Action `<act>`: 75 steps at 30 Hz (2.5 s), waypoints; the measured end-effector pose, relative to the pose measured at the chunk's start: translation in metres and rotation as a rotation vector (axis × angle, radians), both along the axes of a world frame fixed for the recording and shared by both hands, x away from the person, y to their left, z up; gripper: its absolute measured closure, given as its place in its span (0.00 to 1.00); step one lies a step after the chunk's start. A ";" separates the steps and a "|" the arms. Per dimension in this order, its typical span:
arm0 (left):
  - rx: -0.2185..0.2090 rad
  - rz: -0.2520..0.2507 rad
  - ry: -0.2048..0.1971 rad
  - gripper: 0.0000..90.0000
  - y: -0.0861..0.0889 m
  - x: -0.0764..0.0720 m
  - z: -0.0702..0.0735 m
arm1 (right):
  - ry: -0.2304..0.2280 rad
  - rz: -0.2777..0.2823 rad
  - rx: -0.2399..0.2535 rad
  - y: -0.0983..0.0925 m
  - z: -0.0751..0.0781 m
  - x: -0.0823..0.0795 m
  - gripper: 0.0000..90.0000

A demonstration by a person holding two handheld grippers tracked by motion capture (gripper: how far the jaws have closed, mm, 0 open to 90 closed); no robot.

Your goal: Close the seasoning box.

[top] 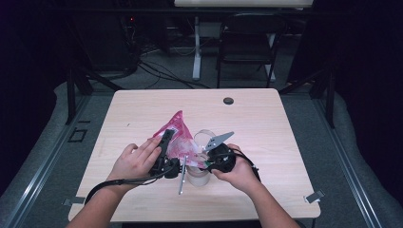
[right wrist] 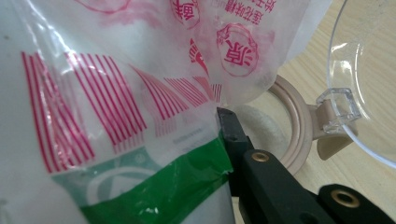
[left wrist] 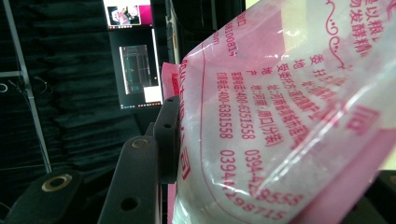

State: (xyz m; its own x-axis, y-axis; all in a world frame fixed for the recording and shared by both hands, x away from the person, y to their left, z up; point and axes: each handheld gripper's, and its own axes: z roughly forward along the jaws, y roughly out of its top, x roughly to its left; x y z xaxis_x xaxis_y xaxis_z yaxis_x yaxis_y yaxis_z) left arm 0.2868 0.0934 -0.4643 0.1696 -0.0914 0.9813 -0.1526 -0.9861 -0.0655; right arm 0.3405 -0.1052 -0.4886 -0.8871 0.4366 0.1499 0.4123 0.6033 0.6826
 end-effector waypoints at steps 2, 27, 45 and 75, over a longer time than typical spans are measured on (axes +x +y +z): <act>0.000 0.001 0.001 0.69 0.000 0.000 0.000 | 0.000 0.000 0.000 0.000 0.000 0.000 1.00; -0.011 0.009 0.007 0.72 0.003 -0.001 0.001 | 0.003 0.018 0.001 0.005 -0.002 -0.001 1.00; -0.077 0.025 0.030 0.74 0.015 0.002 -0.012 | -0.025 0.005 0.005 0.004 0.003 -0.003 1.00; -0.269 0.125 0.105 0.73 0.028 0.000 -0.029 | -0.046 0.002 0.044 0.004 0.010 -0.007 1.00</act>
